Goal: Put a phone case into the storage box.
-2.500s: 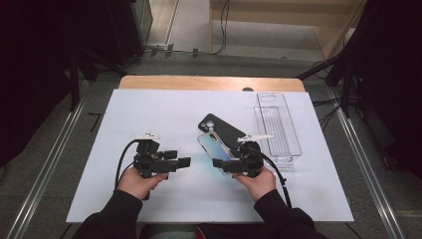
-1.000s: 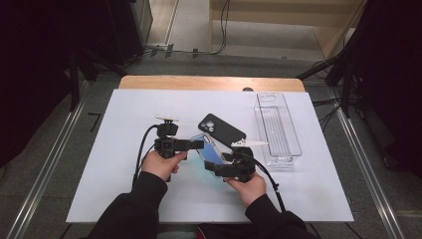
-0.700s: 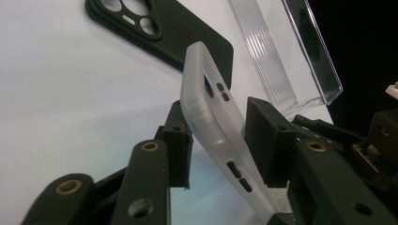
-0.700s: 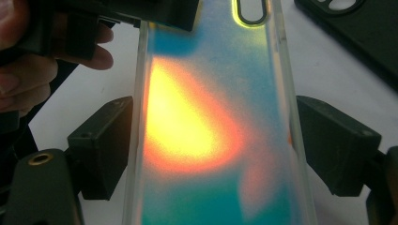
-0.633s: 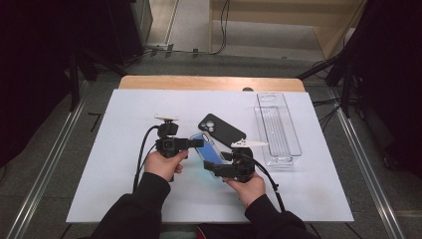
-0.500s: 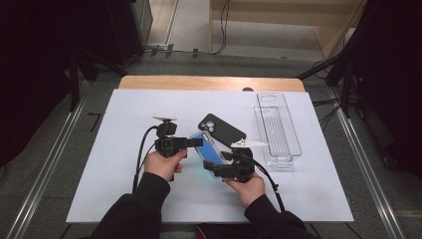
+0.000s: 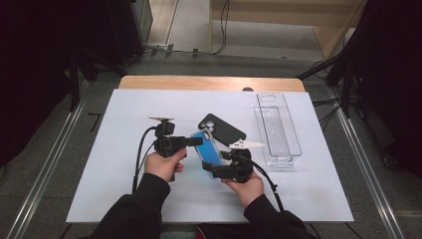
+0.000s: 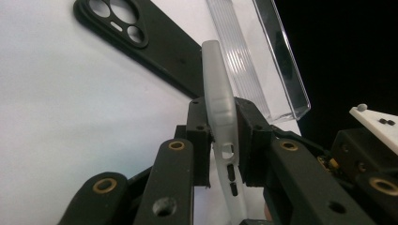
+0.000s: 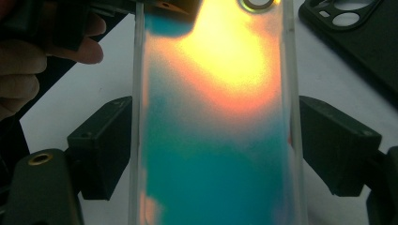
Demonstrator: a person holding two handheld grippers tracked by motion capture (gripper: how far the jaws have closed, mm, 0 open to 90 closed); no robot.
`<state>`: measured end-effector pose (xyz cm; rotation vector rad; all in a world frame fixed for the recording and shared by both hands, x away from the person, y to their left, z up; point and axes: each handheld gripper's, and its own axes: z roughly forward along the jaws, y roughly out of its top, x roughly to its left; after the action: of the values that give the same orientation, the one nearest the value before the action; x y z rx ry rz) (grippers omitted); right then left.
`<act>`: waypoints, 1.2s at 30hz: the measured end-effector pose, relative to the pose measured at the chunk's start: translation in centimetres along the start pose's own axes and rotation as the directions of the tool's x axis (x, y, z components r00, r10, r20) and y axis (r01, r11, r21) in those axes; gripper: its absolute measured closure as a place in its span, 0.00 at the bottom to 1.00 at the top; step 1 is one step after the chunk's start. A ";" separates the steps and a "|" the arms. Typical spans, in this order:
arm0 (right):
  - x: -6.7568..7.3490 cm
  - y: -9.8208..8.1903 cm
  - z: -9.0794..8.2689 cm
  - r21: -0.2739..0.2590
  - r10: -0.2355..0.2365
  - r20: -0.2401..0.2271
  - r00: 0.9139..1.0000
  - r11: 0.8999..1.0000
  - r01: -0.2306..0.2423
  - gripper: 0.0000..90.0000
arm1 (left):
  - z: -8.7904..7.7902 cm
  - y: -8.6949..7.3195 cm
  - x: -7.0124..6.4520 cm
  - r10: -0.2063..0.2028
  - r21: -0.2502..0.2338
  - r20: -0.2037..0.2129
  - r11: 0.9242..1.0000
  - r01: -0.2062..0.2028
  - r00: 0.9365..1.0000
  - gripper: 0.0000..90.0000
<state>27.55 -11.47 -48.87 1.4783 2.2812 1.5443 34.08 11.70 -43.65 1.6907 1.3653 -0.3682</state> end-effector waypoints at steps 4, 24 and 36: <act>0.0 0.1 0.0 0.002 -0.018 -0.005 1.000 1.000 0.018 0.16 | -0.2 0.0 -0.1 -0.010 -0.007 0.016 1.000 0.010 1.000 0.89; -1.0 1.9 -2.0 0.057 -0.092 -0.097 0.991 0.994 0.098 0.00 | -1.7 -0.4 -2.0 0.167 -0.097 -0.043 0.981 -0.171 0.985 0.90; -1.4 2.3 -3.1 0.080 -0.122 -0.094 0.988 0.988 0.129 0.00 | -2.0 -1.2 -1.9 0.314 -0.192 -0.101 0.925 -0.328 0.944 0.90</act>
<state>28.44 -14.56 -46.21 1.2786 2.4666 1.5255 31.74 12.02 -41.74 1.7264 1.1043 0.0200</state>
